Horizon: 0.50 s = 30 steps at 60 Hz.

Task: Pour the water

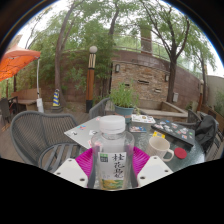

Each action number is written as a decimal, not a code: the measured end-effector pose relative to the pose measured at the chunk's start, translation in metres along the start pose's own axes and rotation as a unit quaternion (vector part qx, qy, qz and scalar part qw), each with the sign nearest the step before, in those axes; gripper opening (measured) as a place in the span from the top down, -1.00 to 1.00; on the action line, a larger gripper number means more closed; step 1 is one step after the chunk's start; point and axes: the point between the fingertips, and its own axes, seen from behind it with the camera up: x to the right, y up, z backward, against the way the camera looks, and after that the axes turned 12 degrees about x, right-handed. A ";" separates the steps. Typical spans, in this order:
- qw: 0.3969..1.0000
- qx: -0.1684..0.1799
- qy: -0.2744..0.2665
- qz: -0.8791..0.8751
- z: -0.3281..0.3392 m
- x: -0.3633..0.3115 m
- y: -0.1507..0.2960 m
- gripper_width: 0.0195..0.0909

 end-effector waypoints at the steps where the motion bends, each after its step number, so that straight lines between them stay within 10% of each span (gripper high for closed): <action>1: 1.000 0.003 0.001 -0.005 -0.003 -0.006 0.007 0.13; 15: 0.920 0.054 -0.004 -0.388 -0.048 0.025 0.077 0.13; 30: 0.562 0.041 -0.007 -0.826 -0.096 0.083 0.084 0.15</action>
